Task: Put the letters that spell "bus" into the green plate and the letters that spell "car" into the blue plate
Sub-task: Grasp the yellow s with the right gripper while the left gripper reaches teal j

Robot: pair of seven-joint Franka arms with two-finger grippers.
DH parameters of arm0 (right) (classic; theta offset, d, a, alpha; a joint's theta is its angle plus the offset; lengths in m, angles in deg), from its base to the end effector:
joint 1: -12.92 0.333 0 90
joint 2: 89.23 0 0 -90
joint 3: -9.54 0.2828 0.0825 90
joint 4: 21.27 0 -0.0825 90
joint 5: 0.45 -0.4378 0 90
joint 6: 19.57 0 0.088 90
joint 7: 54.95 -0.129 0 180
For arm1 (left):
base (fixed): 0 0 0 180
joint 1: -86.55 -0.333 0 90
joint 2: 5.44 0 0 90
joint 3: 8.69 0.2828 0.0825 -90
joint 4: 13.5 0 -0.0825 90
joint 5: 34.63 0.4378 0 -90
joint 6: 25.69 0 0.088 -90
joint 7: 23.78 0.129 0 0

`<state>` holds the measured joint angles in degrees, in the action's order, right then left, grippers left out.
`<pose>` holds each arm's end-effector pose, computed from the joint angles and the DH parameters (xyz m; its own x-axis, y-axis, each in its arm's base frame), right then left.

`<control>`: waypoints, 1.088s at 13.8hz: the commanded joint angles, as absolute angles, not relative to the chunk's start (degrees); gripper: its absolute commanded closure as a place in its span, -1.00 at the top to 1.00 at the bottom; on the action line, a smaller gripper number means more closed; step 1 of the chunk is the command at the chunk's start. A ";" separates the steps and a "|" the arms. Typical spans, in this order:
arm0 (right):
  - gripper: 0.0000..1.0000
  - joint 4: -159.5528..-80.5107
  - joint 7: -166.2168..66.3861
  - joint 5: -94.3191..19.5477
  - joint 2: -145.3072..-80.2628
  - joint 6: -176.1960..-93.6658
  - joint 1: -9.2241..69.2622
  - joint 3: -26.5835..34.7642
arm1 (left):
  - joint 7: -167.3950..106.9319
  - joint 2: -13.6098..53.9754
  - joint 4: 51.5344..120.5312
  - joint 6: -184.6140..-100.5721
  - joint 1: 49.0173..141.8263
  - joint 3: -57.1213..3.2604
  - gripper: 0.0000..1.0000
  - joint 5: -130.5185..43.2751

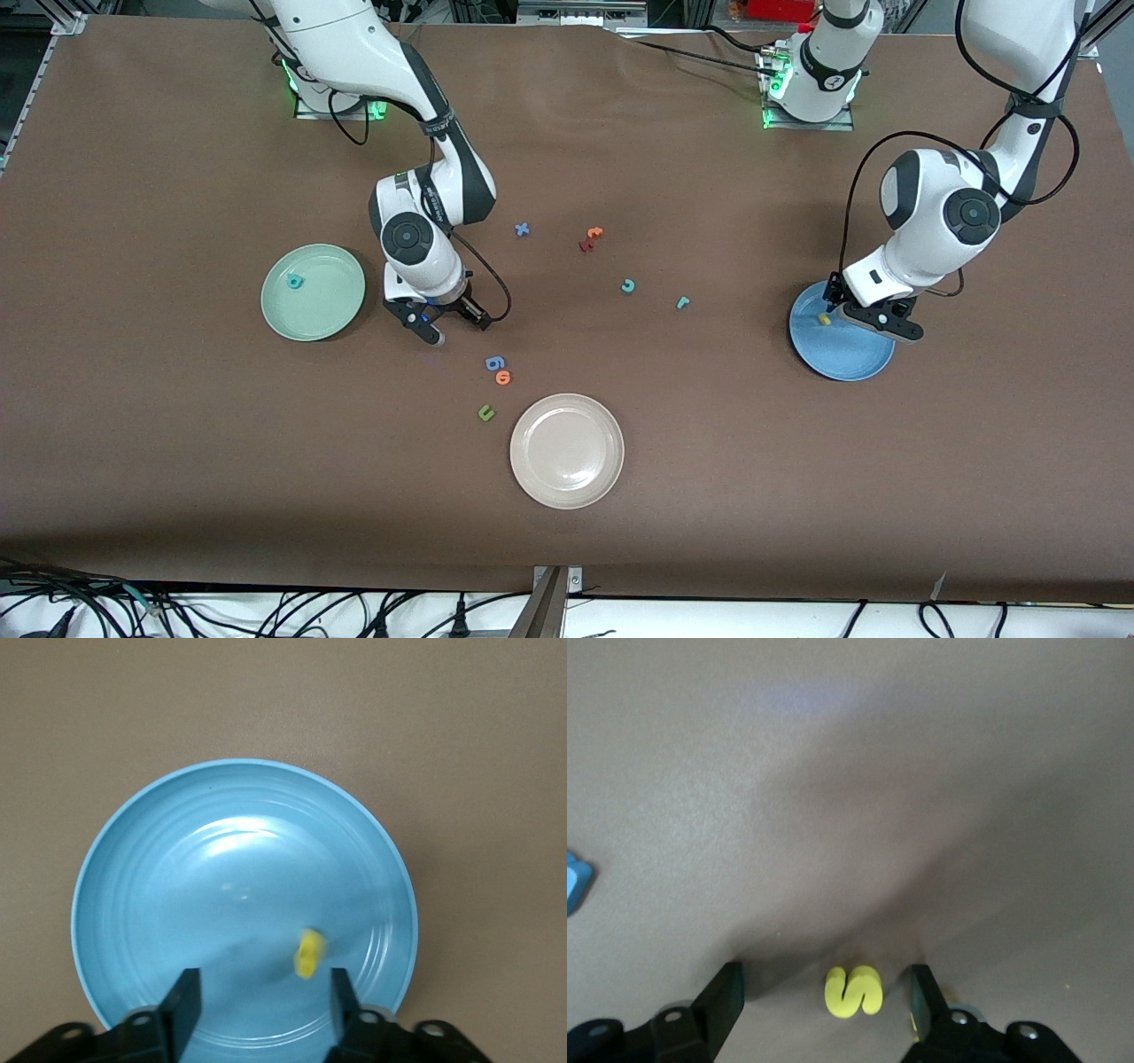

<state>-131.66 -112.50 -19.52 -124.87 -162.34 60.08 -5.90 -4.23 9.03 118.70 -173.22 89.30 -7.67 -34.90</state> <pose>0.5406 0.3262 0.0778 0.7812 -0.6227 -0.0450 -0.6233 -0.7820 -0.0008 0.5497 -0.0160 0.1381 0.9329 -0.3598 0.0136 -0.3597 -0.9330 -0.0068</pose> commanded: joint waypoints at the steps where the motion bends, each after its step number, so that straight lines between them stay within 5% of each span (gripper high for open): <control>1: 0.70 -131.22 -113.74 -20.67 -125.27 -162.31 60.91 -5.58 | -4.88 7.39 119.12 -173.26 88.66 -8.34 0.63 -34.10; 5: 0.45 -131.31 -112.70 -20.67 -125.27 -162.22 60.65 -5.66 | -20.12 7.48 118.77 -173.26 89.62 -14.38 0.67 -34.45; 11: 0.39 -131.40 -108.39 -20.40 -125.18 -162.13 60.29 -6.10 | -49.93 10.64 114.74 -173.00 90.24 -26.43 0.67 -34.28; 15: 0.29 -131.66 -107.07 -20.40 -125.27 -162.04 60.21 -6.19 | -64.19 17.40 108.33 -171.51 96.47 -27.06 0.68 -33.75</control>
